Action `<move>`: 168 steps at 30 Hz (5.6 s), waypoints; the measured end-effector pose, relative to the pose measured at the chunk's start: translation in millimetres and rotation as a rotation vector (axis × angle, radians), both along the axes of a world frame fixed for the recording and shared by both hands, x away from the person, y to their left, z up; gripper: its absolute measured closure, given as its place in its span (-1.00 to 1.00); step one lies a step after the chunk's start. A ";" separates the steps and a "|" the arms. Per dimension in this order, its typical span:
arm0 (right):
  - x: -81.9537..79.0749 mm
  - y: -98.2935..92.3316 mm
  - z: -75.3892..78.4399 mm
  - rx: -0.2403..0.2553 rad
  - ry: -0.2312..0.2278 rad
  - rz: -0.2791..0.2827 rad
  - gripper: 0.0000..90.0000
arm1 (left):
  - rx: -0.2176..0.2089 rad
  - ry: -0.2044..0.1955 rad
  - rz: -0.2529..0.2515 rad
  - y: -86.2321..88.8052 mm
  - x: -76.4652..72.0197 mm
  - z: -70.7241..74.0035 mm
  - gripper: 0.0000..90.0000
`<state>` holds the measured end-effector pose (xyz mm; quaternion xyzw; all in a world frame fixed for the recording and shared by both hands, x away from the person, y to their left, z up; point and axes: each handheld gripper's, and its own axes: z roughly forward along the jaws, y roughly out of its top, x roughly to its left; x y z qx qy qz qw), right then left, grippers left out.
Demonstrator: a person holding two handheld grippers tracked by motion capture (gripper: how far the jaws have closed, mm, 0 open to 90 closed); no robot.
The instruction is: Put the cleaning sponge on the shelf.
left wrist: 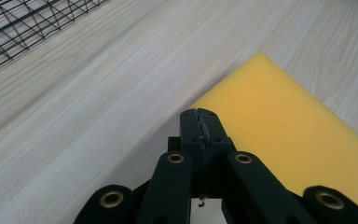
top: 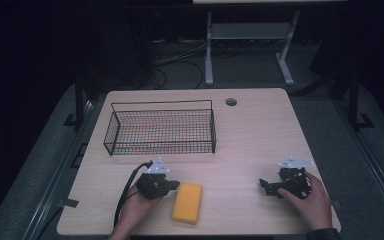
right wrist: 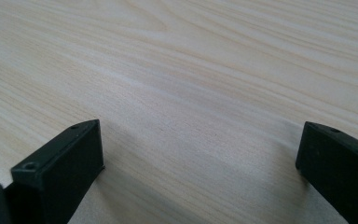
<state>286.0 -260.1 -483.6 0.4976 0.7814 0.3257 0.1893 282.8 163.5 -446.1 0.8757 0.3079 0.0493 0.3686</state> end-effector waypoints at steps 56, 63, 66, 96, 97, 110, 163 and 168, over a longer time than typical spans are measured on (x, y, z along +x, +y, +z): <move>0.0 0.1 0.0 0.001 0.001 -0.001 -1.00 | -0.002 0.045 -0.070 -24.8 -11.6 9.7 0.99; 0.0 0.1 0.0 0.000 0.000 -0.001 -1.00 | 0.002 0.038 -0.052 -17.6 0.8 10.5 0.99; 0.0 0.0 0.0 0.000 0.000 -0.001 -1.00 | 0.003 0.029 -0.053 -16.0 -5.1 14.5 0.99; -0.1 0.2 0.1 0.001 0.002 -0.002 -1.00 | 0.024 0.032 0.039 21.3 -16.4 22.0 0.91; -0.1 0.2 0.1 0.001 0.002 -0.002 -1.00 | 0.027 0.034 0.039 21.3 -15.8 23.2 0.91; 0.0 0.0 0.0 0.000 0.000 -0.001 -1.00 | 0.086 0.072 0.044 14.8 -4.2 35.0 -0.07; 0.0 0.0 0.0 0.000 0.000 -0.001 -1.00 | 0.388 0.134 -0.029 -53.4 18.5 1.5 -0.90; 0.0 0.0 0.0 0.000 0.000 0.000 -1.00 | 0.384 0.127 -0.032 -53.6 17.5 2.2 -0.69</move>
